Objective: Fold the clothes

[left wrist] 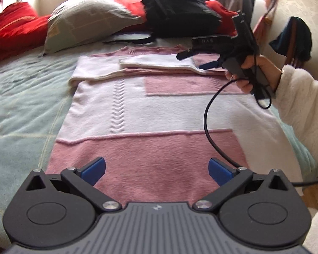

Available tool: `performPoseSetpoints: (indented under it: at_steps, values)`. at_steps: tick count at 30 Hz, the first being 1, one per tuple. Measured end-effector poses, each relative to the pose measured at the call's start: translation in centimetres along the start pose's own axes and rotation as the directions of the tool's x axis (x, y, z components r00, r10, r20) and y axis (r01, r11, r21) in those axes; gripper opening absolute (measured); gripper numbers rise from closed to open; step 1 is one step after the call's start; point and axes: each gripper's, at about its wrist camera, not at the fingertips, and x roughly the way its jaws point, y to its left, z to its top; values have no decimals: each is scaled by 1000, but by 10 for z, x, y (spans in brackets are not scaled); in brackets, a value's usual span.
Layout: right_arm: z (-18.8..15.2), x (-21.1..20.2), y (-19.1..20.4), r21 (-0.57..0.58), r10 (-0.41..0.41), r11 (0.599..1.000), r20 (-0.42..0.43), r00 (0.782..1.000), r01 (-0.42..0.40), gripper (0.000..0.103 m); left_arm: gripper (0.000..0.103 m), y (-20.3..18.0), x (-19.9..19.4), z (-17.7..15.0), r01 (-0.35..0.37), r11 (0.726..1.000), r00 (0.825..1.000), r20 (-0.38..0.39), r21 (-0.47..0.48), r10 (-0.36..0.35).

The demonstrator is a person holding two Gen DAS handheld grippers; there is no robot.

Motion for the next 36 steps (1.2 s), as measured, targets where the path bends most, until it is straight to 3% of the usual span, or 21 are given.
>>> performPoseSetpoints:
  at_steps: [4, 8, 17, 20, 24, 26, 32, 36]
  values:
    - [13, -4, 13, 16, -1, 1000, 4, 1000, 1, 103, 102, 4, 2, 5, -7, 1000, 1000, -5, 29, 8]
    - [21, 0, 41, -90, -53, 994, 39, 998, 56, 103, 102, 14, 3, 13, -23, 999, 1000, 9, 29, 23]
    - [23, 99, 78, -248, -310, 922, -9, 951, 298, 103, 102, 43, 3, 8, -46, 999, 999, 3, -30, 46]
    - [28, 103, 86, -267, -306, 919, -23, 952, 289, 103, 102, 48, 6, 10, -53, 998, 999, 0, -43, 53]
    - [36, 66, 72, -214, -200, 959, -48, 979, 186, 103, 102, 50, 7, 10, -40, 998, 999, 6, -43, 40]
    - [37, 38, 60, -210, -209, 956, -2, 978, 203, 103, 102, 49, 9, 11, -31, 999, 999, 7, -40, 31]
    - [45, -27, -14, -68, -343, 935, 62, 937, 347, 103, 102, 42, 16, 14, -4, 1000, 1000, 7, -20, 4]
    - [41, -32, -61, 38, -357, 934, 30, 934, 356, 103, 102, 39, 19, 15, 7, 1000, 1000, 3, -15, -7]
